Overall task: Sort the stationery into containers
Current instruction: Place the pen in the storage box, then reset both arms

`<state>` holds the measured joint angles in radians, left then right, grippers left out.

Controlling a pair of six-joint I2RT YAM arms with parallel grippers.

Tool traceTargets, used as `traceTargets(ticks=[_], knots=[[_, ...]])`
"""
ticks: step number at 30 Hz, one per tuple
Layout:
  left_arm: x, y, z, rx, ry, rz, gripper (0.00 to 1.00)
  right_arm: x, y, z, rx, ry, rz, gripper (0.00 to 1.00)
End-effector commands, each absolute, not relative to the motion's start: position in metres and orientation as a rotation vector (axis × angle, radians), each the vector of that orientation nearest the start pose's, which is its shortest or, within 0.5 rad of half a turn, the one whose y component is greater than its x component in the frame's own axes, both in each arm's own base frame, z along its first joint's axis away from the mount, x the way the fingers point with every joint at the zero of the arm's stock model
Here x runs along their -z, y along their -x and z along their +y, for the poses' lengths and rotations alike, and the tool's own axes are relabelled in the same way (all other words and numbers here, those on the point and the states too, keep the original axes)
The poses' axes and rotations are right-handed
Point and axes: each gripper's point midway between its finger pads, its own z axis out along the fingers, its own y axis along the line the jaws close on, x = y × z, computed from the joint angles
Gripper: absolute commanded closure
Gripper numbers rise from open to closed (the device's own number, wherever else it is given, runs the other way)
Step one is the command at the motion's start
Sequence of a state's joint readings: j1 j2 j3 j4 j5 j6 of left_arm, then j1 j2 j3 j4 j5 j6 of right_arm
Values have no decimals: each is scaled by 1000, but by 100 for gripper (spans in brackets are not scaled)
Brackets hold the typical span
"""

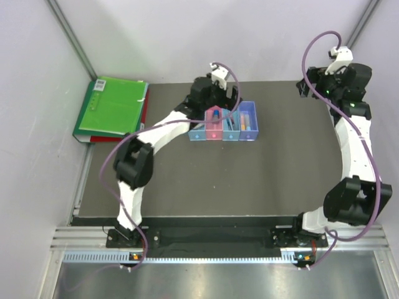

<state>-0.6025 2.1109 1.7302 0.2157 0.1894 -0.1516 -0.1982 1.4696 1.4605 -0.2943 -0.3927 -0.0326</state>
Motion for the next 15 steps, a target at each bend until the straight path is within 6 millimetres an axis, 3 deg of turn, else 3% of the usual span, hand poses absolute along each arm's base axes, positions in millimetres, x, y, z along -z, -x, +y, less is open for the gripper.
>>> traceTargets(ticks=[1, 2, 3, 5, 6, 8, 9, 10, 11, 12, 13, 14, 15], knots=[[-337, -473, -328, 489, -650, 1524, 1, -388, -430, 3, -252, 260, 1663, 1], [-355, -471, -300, 413, -611, 1525, 1, -390, -426, 5, -251, 273, 1657, 0], [-341, -466, -284, 367, -609, 1607, 1, -396, -419, 8, -242, 293, 1641, 0], [-351, -459, -243, 272, -560, 1654, 1, -398, -409, 14, -238, 336, 1640, 0], [-335, -450, -228, 239, -573, 1734, 1, -401, -403, 14, -210, 365, 1633, 0], [-343, -438, -190, 135, -515, 1764, 1, -395, -393, 17, -189, 413, 1660, 0], [-325, -432, -171, 60, -490, 1819, 1, -395, -387, 18, -180, 420, 1666, 0], [-318, -424, -158, 17, -480, 1847, 1, -393, -384, 18, -166, 429, 1678, 0], [-328, -410, -144, -22, -476, 1820, 1, -387, -380, 22, -163, 437, 1702, 0], [-302, -400, -137, -39, -511, 1864, 1, -378, -373, 23, -155, 453, 1739, 0], [-297, -391, -133, -36, -537, 1857, 1, -368, -367, 28, -171, 483, 1769, 0], [-307, -376, -123, -36, -558, 1815, 1, -361, -360, 36, -180, 550, 1781, 0], [-281, -365, -120, -32, -592, 1852, 1, -351, -348, 45, -232, 587, 1814, 0]])
